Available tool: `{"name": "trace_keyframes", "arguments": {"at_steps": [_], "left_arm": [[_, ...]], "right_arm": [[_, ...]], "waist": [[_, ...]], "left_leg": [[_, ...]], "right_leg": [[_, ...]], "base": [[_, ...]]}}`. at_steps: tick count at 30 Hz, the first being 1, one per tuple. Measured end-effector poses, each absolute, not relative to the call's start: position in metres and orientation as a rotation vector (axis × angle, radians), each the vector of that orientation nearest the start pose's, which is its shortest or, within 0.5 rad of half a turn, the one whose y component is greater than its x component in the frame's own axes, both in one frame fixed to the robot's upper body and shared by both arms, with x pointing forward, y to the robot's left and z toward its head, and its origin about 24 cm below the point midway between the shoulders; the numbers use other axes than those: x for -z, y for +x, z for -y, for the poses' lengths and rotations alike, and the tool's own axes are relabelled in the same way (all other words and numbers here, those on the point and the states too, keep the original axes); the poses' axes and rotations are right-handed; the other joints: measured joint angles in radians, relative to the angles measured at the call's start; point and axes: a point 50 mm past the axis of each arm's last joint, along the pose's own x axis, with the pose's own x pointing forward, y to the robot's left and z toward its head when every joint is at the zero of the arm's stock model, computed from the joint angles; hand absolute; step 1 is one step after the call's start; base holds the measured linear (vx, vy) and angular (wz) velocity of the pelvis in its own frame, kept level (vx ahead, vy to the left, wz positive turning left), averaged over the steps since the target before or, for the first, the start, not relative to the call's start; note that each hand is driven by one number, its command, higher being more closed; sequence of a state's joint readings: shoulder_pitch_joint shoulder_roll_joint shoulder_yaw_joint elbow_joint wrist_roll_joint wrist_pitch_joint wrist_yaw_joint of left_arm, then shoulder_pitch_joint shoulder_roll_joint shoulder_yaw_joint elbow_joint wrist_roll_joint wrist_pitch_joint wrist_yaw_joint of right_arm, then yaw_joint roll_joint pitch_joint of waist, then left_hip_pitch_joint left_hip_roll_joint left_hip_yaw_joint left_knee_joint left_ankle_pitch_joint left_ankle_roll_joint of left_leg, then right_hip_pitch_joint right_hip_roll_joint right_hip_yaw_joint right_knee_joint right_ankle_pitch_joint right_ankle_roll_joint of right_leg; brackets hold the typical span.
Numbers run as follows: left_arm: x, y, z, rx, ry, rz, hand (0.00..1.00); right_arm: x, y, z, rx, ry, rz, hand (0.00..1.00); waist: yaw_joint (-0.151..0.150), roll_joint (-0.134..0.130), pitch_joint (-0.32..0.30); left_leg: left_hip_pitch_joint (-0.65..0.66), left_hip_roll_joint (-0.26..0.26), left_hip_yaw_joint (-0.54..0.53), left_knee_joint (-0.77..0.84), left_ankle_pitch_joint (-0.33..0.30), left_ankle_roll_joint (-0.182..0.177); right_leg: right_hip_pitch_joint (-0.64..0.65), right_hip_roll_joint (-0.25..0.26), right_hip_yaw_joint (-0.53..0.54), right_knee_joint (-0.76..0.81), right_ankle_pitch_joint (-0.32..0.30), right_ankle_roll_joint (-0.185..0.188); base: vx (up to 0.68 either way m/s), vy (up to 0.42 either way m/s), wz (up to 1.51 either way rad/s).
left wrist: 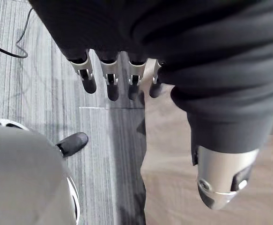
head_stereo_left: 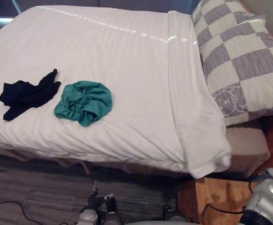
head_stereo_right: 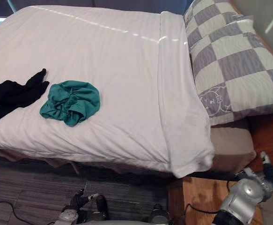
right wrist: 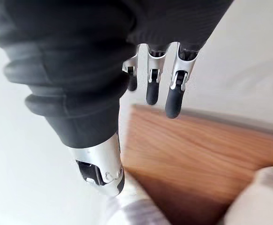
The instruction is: Tidy the bed and pick cloth on bed and put in laundry
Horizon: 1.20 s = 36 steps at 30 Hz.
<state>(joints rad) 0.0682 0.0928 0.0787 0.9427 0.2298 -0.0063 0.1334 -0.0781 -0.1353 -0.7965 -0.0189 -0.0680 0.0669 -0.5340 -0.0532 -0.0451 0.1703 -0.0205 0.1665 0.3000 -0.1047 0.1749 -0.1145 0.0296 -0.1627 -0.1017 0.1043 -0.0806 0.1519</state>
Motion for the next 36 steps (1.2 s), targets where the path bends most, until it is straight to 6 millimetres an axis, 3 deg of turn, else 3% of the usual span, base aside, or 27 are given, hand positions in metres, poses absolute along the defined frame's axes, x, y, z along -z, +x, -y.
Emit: {"name": "trace_keyframes", "arguments": {"at_steps": [2,3,5,9,11,12,15,18,21,23,28,30,35,36], "left_arm": [[0.147,0.123,-0.204,-0.136,0.32,-0.99,0.0],[0.147,0.123,-0.204,-0.136,0.32,-0.989,0.0],[0.147,0.124,-0.202,-0.129,0.321,-0.985,0.0],[0.145,0.129,-0.204,-0.13,0.325,-0.966,0.0],[0.141,0.136,-0.203,-0.114,0.341,-0.935,0.0],[0.138,0.145,-0.206,-0.114,0.342,-0.907,0.0],[0.131,0.161,-0.209,-0.129,0.334,-0.864,0.0],[0.131,0.161,-0.208,-0.128,0.321,-0.866,0.0],[0.128,0.168,-0.206,-0.145,0.301,-0.84,0.0],[0.123,0.18,-0.201,-0.136,0.288,-0.803,0.0],[0.118,0.188,-0.202,-0.176,0.272,-0.769,0.0],[0.116,0.191,-0.206,-0.207,0.265,-0.761,0.0],[0.112,0.193,-0.214,-0.266,0.258,-0.758,0.0],[0.113,0.192,-0.215,-0.274,0.26,-0.759,0.0]], "right_arm": [[-0.114,0.205,0.352,1.188,-0.211,0.206,1.0],[-0.121,0.212,0.349,1.162,-0.227,0.231,1.0],[-0.151,0.243,0.33,1.017,-0.278,0.339,1.0],[-0.179,0.287,0.304,0.832,-0.312,0.413,1.0],[-0.193,0.309,0.302,0.778,-0.311,0.412,1.0],[-0.218,0.323,0.304,0.761,-0.263,0.451,1.0],[-0.266,0.331,0.313,0.771,-0.209,0.558,1.0],[-0.285,0.335,0.316,0.771,-0.145,0.59,1.0],[-0.268,0.342,0.323,0.791,-0.111,0.505,1.0],[-0.244,0.344,0.33,0.816,-0.09,0.416,1.0],[-0.189,0.328,0.316,0.8,-0.006,0.399,1.0],[-0.162,0.318,0.305,0.79,0.034,0.372,1.0],[-0.093,0.288,0.289,0.797,0.086,0.215,1.0],[-0.068,0.276,0.287,0.801,0.078,0.133,1.0]], "waist": [[0.006,0.0,0.0],[0.008,0.0,0.0],[0.014,0.006,-0.004],[0.032,0.01,0.001],[0.047,0.018,0.026],[0.057,0.034,0.07],[0.067,0.071,0.168],[0.071,0.107,0.242],[0.071,0.13,0.256],[0.076,0.154,0.278],[0.067,0.162,0.302],[0.067,0.156,0.303],[0.062,0.102,0.305],[0.061,0.081,0.3]], "left_leg": [[-0.002,0.005,-0.001,0.0,-0.002,0.003],[-0.004,0.005,-0.003,0.0,-0.002,0.003],[-0.028,0.005,-0.019,0.0,-0.002,0.003],[-0.078,0.004,-0.029,0.001,0.0,0.003],[-0.1,-0.001,-0.037,0.001,0.012,0.011],[-0.132,-0.008,-0.051,0.007,0.023,0.015],[-0.197,-0.015,-0.051,0.016,0.035,0.024],[-0.298,-0.017,-0.049,0.119,0.051,0.045],[-0.397,-0.027,-0.039,0.212,0.023,0.073],[-0.463,-0.014,-0.026,0.316,-0.017,0.084],[-0.512,0.044,0.011,0.51,-0.145,0.072],[-0.5,0.066,0.025,0.532,-0.166,0.072],[-0.39,0.066,0.038,0.486,-0.17,0.065],[-0.341,0.057,0.04,0.449,-0.164,0.057]], "right_leg": [[-0.004,0.005,0.0,-0.001,0.004,-0.006],[-0.005,0.005,-0.001,0.001,0.004,-0.007],[-0.022,0.005,-0.007,0.008,0.005,-0.006],[-0.078,0.002,-0.011,0.039,0.009,-0.009],[-0.108,0.0,-0.011,0.069,0.008,-0.008],[-0.152,-0.009,-0.02,0.113,-0.001,-0.005],[-0.246,-0.033,-0.026,0.206,-0.021,0.004],[-0.341,-0.057,-0.013,0.301,-0.052,0.009],[-0.443,-0.083,0.006,0.382,-0.081,0.014],[-0.5,-0.088,0.038,0.436,-0.096,0.018],[-0.539,-0.071,0.091,0.524,-0.143,0.02],[-0.523,-0.063,0.094,0.522,-0.149,0.019],[-0.405,-0.065,0.074,0.462,-0.151,0.018],[-0.35,-0.067,0.063,0.422,-0.147,0.018]], "base": [[-0.12,0.011,0.0],[-0.12,0.011,0.05],[-0.12,0.014,0.19],[-0.07,0.013,0.14],[-0.05,0.013,0.12],[-0.06,0.02,0.23],[-0.09,-0.005,0.26],[-0.05,-0.022,0.12],[-0.01,-0.008,0.03],[0.0,-0.019,-0.16],[-0.03,-0.027,-0.33],[0.0,-0.061,-0.21],[0.06,-0.074,-0.01],[0.12,-0.065,0.11]]}}
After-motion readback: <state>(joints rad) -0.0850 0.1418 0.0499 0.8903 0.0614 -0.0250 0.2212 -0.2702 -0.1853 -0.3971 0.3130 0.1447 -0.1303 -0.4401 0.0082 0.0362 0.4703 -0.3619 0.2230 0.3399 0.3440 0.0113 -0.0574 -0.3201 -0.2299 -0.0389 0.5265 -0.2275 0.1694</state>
